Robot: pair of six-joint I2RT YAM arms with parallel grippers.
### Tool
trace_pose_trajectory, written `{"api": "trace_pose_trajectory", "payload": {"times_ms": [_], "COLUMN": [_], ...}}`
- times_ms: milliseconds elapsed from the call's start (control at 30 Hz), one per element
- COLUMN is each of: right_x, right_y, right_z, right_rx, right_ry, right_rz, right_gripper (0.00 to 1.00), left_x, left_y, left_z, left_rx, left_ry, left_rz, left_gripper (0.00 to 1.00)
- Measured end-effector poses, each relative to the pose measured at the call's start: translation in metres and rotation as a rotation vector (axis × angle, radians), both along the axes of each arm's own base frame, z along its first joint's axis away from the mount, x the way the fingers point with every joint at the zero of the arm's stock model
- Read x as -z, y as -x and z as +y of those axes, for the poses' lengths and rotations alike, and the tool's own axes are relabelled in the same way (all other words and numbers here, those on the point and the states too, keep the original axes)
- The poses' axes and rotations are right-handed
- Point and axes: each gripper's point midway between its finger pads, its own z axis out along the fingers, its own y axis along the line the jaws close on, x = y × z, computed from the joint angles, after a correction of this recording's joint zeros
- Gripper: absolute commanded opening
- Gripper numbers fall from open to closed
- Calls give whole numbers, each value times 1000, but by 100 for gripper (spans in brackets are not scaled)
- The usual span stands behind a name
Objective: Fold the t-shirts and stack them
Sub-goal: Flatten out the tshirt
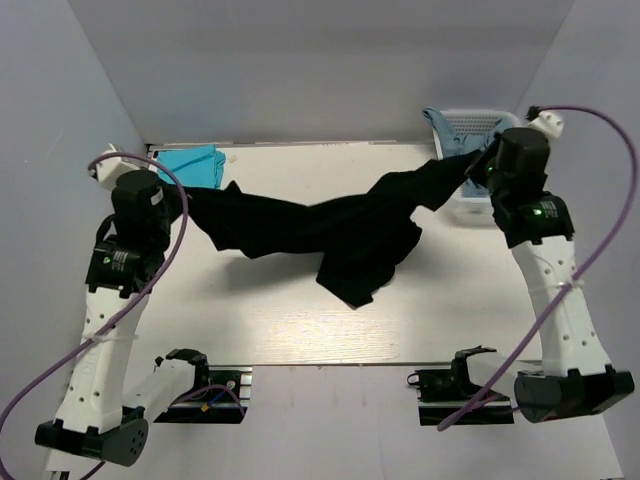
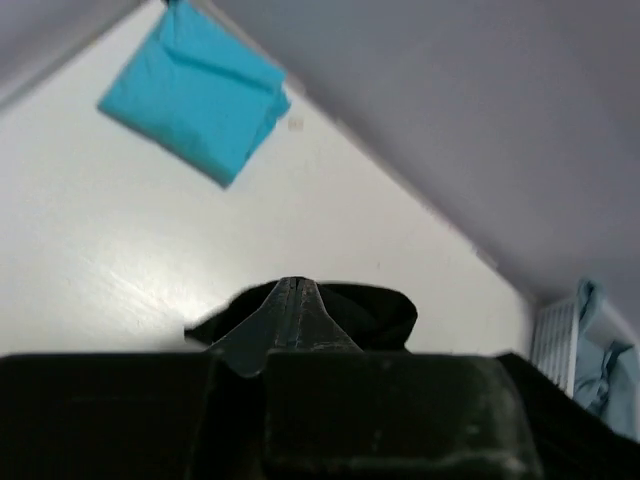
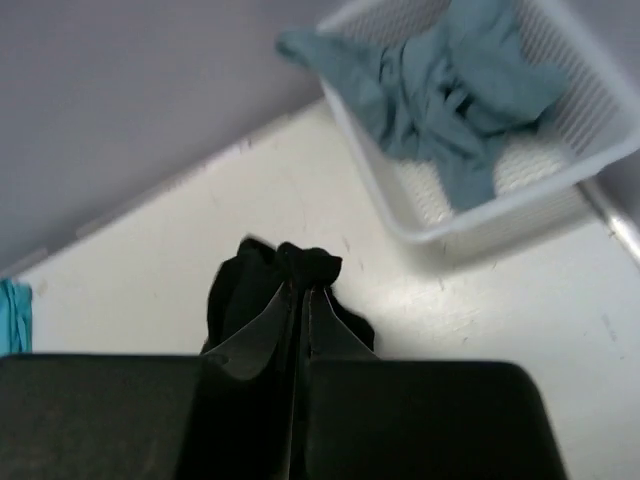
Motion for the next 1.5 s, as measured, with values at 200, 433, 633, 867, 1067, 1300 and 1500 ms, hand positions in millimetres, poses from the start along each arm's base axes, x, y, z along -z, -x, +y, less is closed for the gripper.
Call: {"api": "trace_pose_trajectory", "payload": {"times_ms": [200,433,633,867,1067,1300,1500], "right_x": [-96,-194,-250,-285,-291,-142,131], "right_y": [15,60,113,171,189,74,42], "right_z": [-30,-66,-93,-102,-89,-30,6], "right_rx": [108,249,358,370,278,21,-115], "right_ry": [60,158,231,241,205,125,38], "right_rz": [-207,-433,-577,-711,-788,-471,122], "right_gripper": [0,0,0,0,0,0,0], "left_x": [-72,-115,-142,-169,-171,-47,163], "left_y": [20,63,98,133,140,53,37], "left_z": [24,54,69,76,65,25,3], "left_rx": [-95,-221,-281,-284,-207,-87,-50], "left_ry": [-47,-76,-67,-33,-8,-9,-14], "left_rz": [-160,-274,-346,-438,-466,-106,480], "left_gripper": [0,0,0,0,0,0,14]}}
